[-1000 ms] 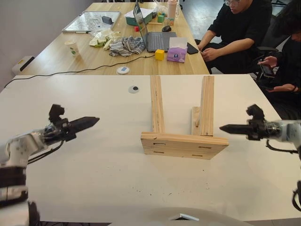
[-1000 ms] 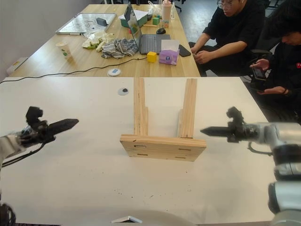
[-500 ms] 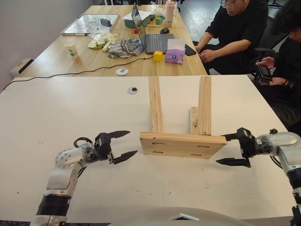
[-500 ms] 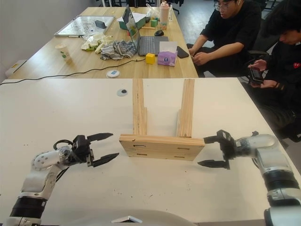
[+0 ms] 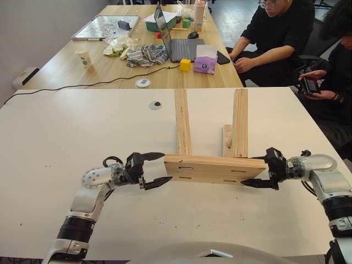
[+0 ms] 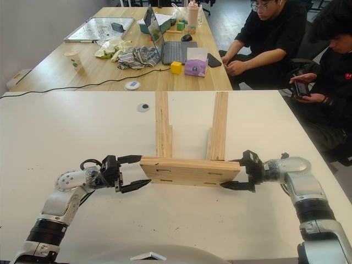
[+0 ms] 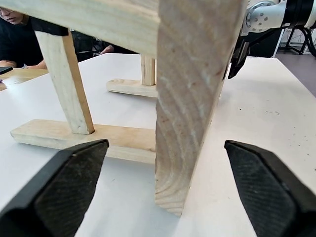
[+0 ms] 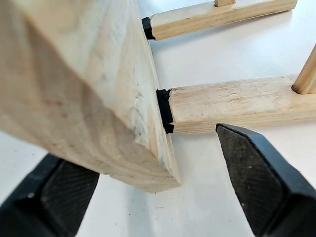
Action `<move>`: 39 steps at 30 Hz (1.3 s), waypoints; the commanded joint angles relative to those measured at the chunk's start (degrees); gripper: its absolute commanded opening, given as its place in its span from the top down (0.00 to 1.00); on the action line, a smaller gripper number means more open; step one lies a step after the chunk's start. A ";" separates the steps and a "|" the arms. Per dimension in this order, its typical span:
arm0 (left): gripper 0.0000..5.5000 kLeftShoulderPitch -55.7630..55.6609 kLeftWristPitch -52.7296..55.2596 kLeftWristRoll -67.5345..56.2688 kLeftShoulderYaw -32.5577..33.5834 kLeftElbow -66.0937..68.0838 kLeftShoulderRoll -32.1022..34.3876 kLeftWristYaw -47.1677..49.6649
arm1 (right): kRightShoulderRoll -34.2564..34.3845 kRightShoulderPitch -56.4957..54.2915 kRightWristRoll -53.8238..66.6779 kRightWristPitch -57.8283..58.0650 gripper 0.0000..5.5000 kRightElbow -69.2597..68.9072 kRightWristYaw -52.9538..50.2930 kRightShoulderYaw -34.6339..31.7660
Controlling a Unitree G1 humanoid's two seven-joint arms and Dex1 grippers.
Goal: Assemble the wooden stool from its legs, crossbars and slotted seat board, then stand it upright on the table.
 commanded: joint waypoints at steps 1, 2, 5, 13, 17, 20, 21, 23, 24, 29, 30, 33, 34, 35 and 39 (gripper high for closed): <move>0.33 -1.10 0.56 -0.57 -1.31 -0.99 0.32 -1.87 | 0.26 -1.86 0.83 1.92 0.40 -1.57 0.55 -0.25; 0.36 -1.33 1.04 -0.90 -1.50 -1.12 0.58 -2.49 | 0.20 -1.94 0.89 2.38 0.43 -1.69 0.66 -0.23; 0.44 -1.69 2.69 -1.85 -1.46 -1.78 1.50 -3.86 | 0.05 -1.99 0.96 3.37 0.52 -2.01 1.11 -0.20; 0.65 -1.32 4.71 -2.45 -1.25 -3.19 2.59 -4.39 | 0.00 -1.88 1.34 5.69 0.66 -3.30 1.66 -0.24; 0.73 -1.66 5.65 -2.69 -1.09 -3.56 2.82 -4.20 | 0.36 -2.41 1.90 7.31 0.66 -4.06 1.35 -0.49; 0.73 -7.83 28.43 -22.55 9.29 -11.58 2.86 10.21 | 3.48 -11.80 11.50 27.59 0.66 -8.40 -8.69 -6.44; 0.73 -12.74 37.48 -32.72 14.55 -12.65 4.51 17.67 | 4.91 -17.64 14.21 34.86 0.66 -8.20 -14.02 -9.23; 0.73 -26.88 51.75 -53.24 22.38 -4.66 9.31 34.69 | 6.90 -31.29 19.99 50.35 0.66 -3.81 -24.66 -16.02; 0.73 -35.86 58.00 -55.95 24.72 2.19 11.63 40.55 | 7.93 -41.35 22.25 58.71 0.66 3.40 -30.27 -20.51; 0.73 -65.56 62.50 -44.16 25.32 39.35 9.75 58.35 | 14.12 -68.55 28.01 60.32 0.66 33.28 -57.09 -31.62; 0.73 -66.14 59.60 -43.40 25.57 45.27 8.53 59.90 | 16.40 -68.76 29.50 53.99 0.66 38.12 -64.72 -33.12; 0.73 -64.36 51.09 -42.61 25.73 58.80 4.91 61.57 | 20.23 -66.91 32.85 38.52 0.66 46.80 -80.36 -37.39; 0.73 -63.58 49.81 -42.58 25.51 61.00 3.73 61.30 | 20.75 -66.29 33.45 36.63 0.66 47.74 -82.52 -38.15; 0.73 -62.50 49.08 -42.30 25.05 62.58 2.59 60.53 | 21.35 -65.84 34.19 34.88 0.66 48.68 -84.44 -39.05; 0.73 -61.56 44.75 -41.04 24.91 66.39 0.13 60.07 | 24.50 -65.97 34.95 31.17 0.69 50.95 -87.75 -40.54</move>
